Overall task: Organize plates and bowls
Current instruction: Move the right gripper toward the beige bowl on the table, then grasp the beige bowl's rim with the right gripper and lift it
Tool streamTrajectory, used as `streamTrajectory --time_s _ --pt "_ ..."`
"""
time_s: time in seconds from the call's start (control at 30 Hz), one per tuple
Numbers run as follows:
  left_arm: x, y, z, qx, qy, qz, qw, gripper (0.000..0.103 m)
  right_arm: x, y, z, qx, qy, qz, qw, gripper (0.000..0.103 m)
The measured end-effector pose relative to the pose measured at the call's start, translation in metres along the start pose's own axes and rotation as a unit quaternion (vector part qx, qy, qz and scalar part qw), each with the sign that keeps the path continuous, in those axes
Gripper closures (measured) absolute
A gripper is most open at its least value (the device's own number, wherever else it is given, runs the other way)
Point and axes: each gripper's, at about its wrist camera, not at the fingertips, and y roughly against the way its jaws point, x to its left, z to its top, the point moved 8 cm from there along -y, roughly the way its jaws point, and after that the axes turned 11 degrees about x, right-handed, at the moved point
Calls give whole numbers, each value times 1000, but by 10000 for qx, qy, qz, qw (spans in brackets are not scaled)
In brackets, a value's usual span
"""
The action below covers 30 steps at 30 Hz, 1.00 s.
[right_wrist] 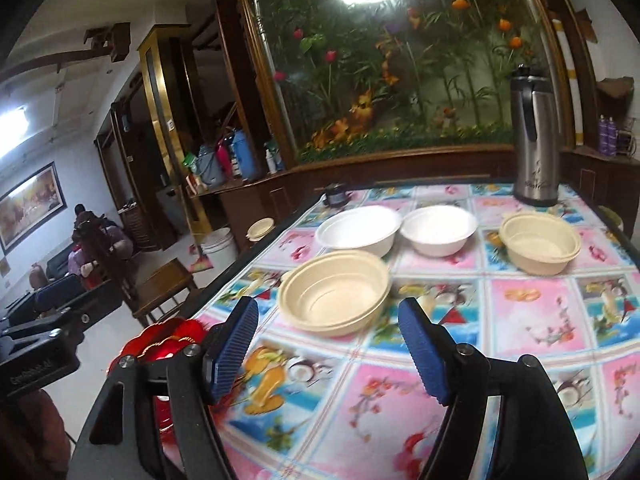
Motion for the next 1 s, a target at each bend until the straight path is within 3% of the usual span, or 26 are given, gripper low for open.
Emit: streamTrajectory --time_s 0.3,0.43,0.57,0.63,0.7,0.8,1.0 --pt "-38 -29 33 74 -138 40 9999 12 -40 -24 46 -359 -391 -55 9986 23" --pt "-48 -53 53 239 29 98 9997 12 -54 -53 75 -392 -614 -20 9973 22" --pt "-53 -79 61 479 317 194 9982 12 -78 -75 90 -578 -1139 283 9914 19" --pt "-54 -93 59 547 444 296 9971 12 -94 -88 81 -517 -1391 452 9879 18" --pt "-50 -111 51 741 625 416 9944 12 -105 -101 74 -138 -1567 383 9868 17" --pt "-45 -129 32 1065 877 189 9902 12 -115 -103 72 -164 -1744 533 9831 17" --pt "-28 -146 17 1519 1031 177 9829 12 -125 -110 68 -16 -1920 647 9793 16"
